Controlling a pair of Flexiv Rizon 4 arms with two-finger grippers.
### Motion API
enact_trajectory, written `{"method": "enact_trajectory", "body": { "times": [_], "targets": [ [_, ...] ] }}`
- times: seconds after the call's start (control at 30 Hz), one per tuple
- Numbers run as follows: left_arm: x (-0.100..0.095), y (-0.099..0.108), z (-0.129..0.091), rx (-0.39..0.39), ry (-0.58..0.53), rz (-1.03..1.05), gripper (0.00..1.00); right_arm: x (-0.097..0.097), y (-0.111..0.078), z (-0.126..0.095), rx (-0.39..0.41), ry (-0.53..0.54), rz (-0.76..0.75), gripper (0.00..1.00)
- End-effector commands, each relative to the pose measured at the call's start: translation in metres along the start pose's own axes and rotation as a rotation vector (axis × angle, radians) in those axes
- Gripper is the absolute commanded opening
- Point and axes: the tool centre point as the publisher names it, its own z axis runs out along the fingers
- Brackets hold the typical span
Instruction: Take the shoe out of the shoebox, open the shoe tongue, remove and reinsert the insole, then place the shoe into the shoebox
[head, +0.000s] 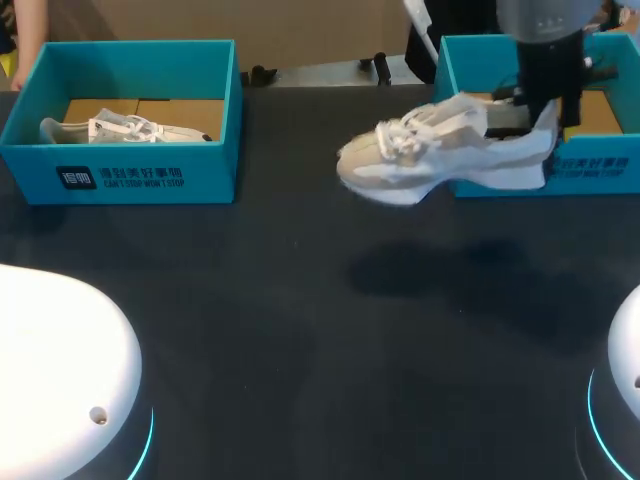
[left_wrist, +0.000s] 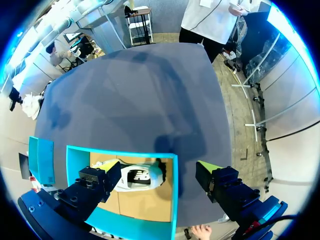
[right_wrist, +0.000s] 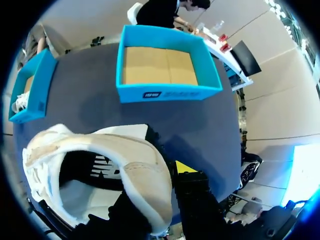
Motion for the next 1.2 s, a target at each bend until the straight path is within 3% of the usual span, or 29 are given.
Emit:
{"method": "enact_trajectory", "body": {
  "times": [0.03, 0.37, 0.6, 0.77, 0.9, 1.2],
  "targets": [
    [0.0, -0.001, 0.0, -0.001, 0.002, 0.001, 1.0, 0.018, -0.015, -0.008, -0.003, -0.016, 0.029, 0.0],
    [0.0, -0.001, 0.0, -0.001, 0.002, 0.001, 1.0, 0.056, -0.063, -0.029, -0.02, -0.013, 0.042, 0.0],
    [0.0, -0.001, 0.0, -0.001, 0.002, 0.001, 1.0, 0.086, -0.093, -0.031, -0.009, -0.036, 0.031, 0.0],
    [0.0, -0.001, 0.0, -0.001, 0.002, 0.001, 1.0, 0.104, -0.109, -0.03, -0.006, 0.007, 0.045, 0.0],
    [0.0, -0.001, 0.0, -0.001, 0.002, 0.001, 1.0, 0.118, -0.12, -0.026, 0.03, 0.023, 0.017, 0.0],
    [0.0, -0.001, 0.0, -0.001, 0.002, 0.001, 1.0, 0.118, -0.12, -0.026, 0.03, 0.023, 0.017, 0.0]
  ]
}}
